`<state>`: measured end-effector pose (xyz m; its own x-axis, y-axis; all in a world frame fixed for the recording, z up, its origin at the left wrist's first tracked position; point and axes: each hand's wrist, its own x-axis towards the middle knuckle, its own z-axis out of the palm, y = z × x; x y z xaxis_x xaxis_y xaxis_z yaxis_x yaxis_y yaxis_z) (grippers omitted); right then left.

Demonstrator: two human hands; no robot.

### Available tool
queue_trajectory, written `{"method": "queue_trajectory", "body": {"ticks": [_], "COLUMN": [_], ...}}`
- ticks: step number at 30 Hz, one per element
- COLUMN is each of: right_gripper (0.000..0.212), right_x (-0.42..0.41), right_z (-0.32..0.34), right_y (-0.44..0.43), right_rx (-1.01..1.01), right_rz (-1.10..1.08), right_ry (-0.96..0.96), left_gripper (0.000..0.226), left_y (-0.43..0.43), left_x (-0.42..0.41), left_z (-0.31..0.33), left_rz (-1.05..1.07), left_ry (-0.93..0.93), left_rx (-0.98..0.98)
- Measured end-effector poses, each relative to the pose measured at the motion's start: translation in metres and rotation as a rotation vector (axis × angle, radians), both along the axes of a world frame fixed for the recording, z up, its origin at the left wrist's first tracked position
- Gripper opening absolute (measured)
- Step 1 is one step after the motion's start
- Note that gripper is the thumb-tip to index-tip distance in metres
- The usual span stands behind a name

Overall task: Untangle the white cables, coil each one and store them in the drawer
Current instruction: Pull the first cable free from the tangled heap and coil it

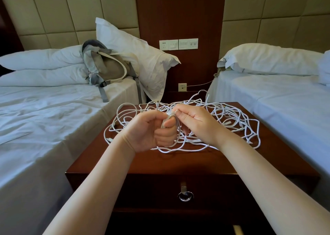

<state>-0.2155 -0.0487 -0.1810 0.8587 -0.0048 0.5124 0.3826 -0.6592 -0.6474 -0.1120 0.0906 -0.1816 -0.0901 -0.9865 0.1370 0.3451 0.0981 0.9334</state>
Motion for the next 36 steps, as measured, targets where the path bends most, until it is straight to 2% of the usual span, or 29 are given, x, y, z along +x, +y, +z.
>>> {"method": "queue_trajectory", "body": {"ticks": [6, 12, 20, 27, 33, 36], "right_gripper": [0.029, 0.026, 0.024, 0.029, 0.046, 0.041], "right_x": [0.004, 0.007, 0.01, 0.009, 0.004, 0.005], "right_z": [-0.003, -0.008, -0.012, -0.011, -0.006, -0.008], "right_y": [-0.001, -0.002, -0.006, -0.005, -0.005, -0.007], "right_rx": [-0.035, -0.058, -0.051, -0.061, 0.002, -0.148], "right_rz": [-0.018, -0.092, -0.131, -0.148, -0.059, -0.108], "right_ry": [-0.03, -0.081, -0.102, -0.084, 0.013, 0.012], "left_gripper": [0.021, 0.032, 0.018, 0.029, 0.036, 0.042], "left_y": [-0.003, -0.004, -0.007, -0.021, -0.025, -0.024], "left_x": [0.001, -0.006, -0.007, -0.012, -0.018, -0.018], "left_z": [-0.002, 0.004, 0.007, 0.007, 0.008, 0.007], "left_rz": [0.063, 0.344, 0.52, 0.809, 0.818, 0.802], "left_ry": [-0.036, -0.118, -0.118, -0.204, -0.31, -0.289], "left_rx": [0.015, 0.137, 0.213, 0.258, 0.257, 0.257]}}
